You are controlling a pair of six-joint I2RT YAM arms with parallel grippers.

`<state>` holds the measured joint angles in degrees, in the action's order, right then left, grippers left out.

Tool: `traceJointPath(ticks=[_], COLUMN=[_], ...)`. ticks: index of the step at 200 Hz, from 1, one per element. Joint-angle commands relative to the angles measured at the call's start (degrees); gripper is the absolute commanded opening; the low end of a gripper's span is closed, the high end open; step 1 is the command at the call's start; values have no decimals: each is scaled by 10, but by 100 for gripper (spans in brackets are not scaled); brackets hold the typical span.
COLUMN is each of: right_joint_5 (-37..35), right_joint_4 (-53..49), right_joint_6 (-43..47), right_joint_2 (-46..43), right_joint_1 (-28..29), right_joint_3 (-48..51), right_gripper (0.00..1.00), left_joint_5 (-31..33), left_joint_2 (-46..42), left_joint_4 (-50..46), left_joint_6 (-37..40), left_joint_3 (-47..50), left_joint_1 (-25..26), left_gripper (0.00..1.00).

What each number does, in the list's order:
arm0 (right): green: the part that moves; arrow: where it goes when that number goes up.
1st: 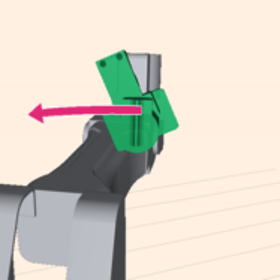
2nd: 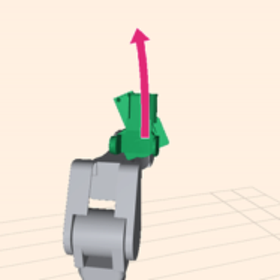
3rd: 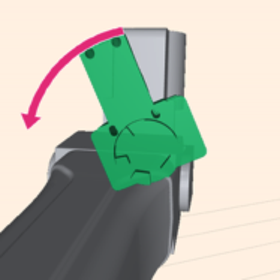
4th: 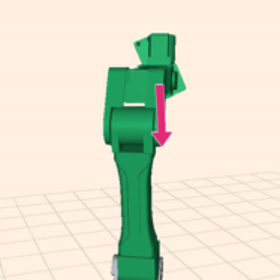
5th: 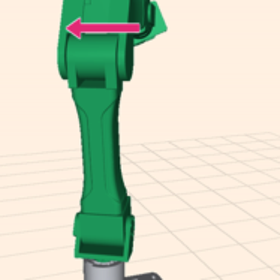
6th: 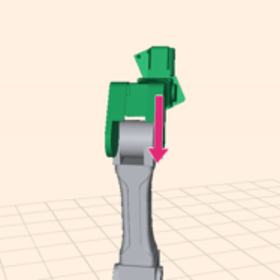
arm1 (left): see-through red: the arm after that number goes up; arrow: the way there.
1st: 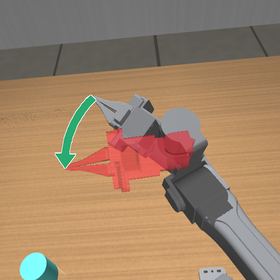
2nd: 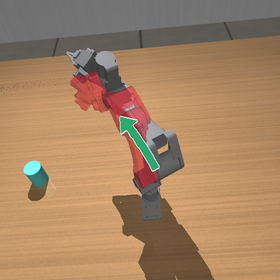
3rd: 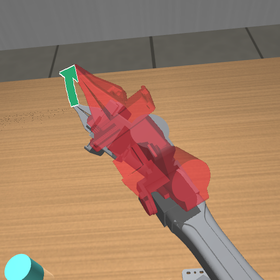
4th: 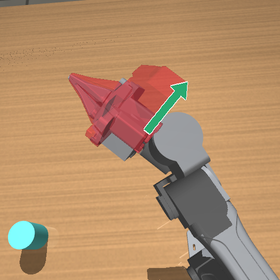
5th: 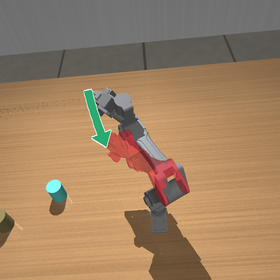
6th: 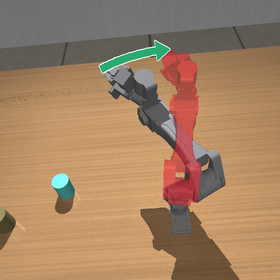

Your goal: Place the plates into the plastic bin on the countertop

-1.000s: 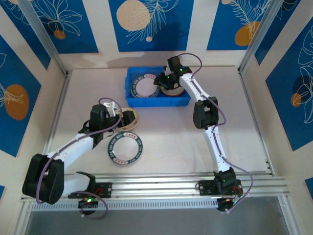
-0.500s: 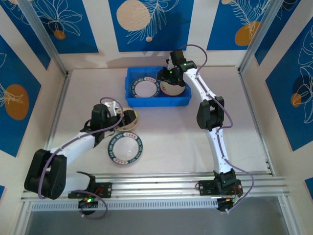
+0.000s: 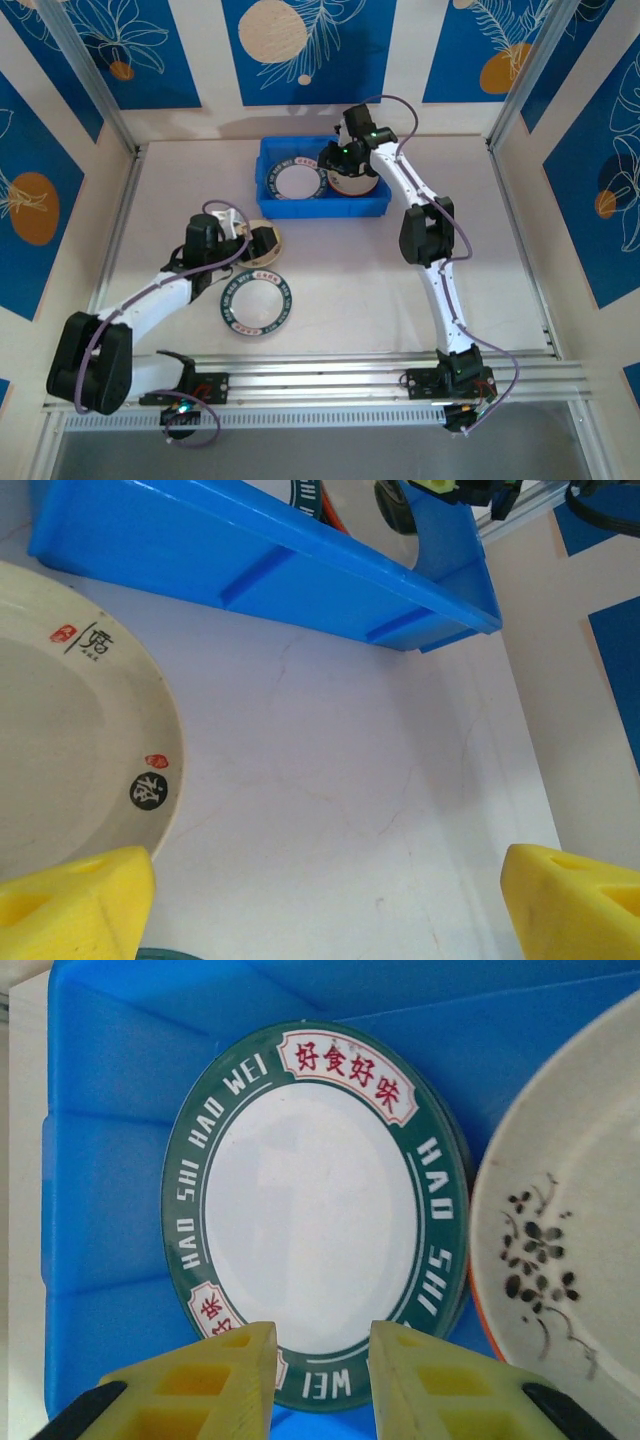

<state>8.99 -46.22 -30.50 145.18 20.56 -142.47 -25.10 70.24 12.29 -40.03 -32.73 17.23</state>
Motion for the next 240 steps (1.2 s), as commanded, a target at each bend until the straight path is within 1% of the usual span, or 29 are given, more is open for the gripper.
traceJointPath(ticks=[1, 20, 33, 48, 67, 90, 101, 116, 130, 145, 162, 178, 189, 206, 240], right_joint_5=[21, 50, 48, 48, 50, 48, 48, 65, 88, 108, 125, 122, 133, 143, 141], right_joint_4=[-1, 27, 71, 105, 149, 197, 211, 231, 229, 224, 229, 240, 248, 240, 245], right_joint_6=[1, -12, -16, -18, -16, -11, -3, 15, 36, 55, 59, 53, 46, 40, 31], right_joint_2=[28, 11, -30, -79, -153, -245, -285, -333, -372, -414, -460, -496, -511, -513, -498], right_joint_1=[10, 9, 11, 11, 13, 18, 24, 33, 45, 60, 77, 96, 109, 131, 169], right_joint_3=[-26, -6, 43, 95, 183, 298, 348, 415, 464, 517, 586, 647, 680, 705, 739], right_gripper=[31, 31, 31, 31, 31, 33, 36, 45, 53, 57, 55, 52, 52, 51, 49], left_joint_5=[20, 36, 51, 50, 64, 107, 121, 127, 128, 127, 100, 86, 74, 60, 45], left_joint_2=[-26, -41, -51, -63, -84, -110, -119, -129, -142, -164, -194, -223, -239, -260, -313], left_joint_4=[-50, -104, -144, -174, -220, -297, -331, -367, -396, -423, -429, -431, -429, -422, -407], left_joint_6=[28, 43, 51, 56, 62, 68, 67, 66, 68, 71, 72, 57, 47, 31, 8], left_joint_3=[-22, -31, -35, -31, -25, -28, -30, -32, -32, -29, -16, 4, 19, 44, 89], left_joint_1=[-12, -21, -32, -50, -65, -69, -69, -69, -69, -69, -69, -69, -68, -68, -66], left_gripper=[90, 89, 87, 85, 84, 82, 80, 79, 79, 79, 79, 79, 79, 79, 79])
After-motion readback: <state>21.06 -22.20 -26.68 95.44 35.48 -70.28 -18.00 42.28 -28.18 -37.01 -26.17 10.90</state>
